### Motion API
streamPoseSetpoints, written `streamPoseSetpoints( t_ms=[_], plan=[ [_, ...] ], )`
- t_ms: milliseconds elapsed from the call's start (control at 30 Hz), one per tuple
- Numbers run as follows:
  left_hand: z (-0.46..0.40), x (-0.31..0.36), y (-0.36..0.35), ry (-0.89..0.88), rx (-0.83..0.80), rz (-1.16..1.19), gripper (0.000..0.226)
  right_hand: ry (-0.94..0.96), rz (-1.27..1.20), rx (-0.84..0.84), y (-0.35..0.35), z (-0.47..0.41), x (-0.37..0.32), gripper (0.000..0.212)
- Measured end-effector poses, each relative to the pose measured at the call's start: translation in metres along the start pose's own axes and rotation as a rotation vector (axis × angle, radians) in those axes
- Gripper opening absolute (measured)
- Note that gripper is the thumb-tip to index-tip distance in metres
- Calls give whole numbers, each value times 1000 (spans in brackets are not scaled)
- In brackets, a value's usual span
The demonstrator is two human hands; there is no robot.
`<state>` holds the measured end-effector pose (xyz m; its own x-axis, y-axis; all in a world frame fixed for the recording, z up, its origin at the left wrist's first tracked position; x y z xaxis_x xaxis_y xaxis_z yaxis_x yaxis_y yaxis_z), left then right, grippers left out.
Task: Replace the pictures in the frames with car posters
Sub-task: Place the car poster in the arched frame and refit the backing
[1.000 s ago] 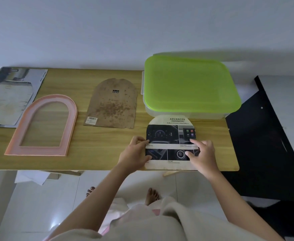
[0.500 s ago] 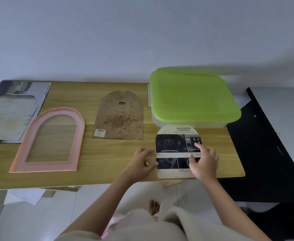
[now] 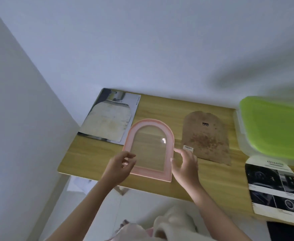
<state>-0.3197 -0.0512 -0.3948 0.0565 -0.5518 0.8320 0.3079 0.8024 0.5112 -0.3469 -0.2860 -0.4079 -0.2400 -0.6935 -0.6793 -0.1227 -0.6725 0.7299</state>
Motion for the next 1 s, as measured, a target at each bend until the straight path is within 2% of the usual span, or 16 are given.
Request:
streamPoseSetpoints(
  t_ms=[200,400,533,733,833,1000],
  plan=[
    [-16,-45,85,77,180,-119,17,150,5,-160,-69,-40,-77,32],
    [-66,-80,126,186,284,-135,35,237,41,-180,-112,-117,-123,35],
    [-97,-98,142,230,231,-234,54,188,134,-248,-135,-173,-138,50],
    [-124,-115,152,221,85,-235,74,115,417,-448,-155,-222,-145,93],
    [-125,-122,152,200,122,-166,75,143,461,-427,-162,-224,-148,95],
    [-127,-127,151,179,139,-153,77,182,398,-323,-168,-220,-148,85]
  ],
)
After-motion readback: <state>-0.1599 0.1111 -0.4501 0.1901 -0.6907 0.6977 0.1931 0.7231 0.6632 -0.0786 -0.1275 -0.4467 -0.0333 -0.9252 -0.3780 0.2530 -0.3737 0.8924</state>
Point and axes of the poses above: each hand's wrist, its own z-axis away from the middle knuckle, its own y-axis out of the back of the hand, x = y × z, the point moved 1 cm from there along -z, towards the middle knuckle, and after that the axes turned 5 degrees about -x, right-handed, at the moved point
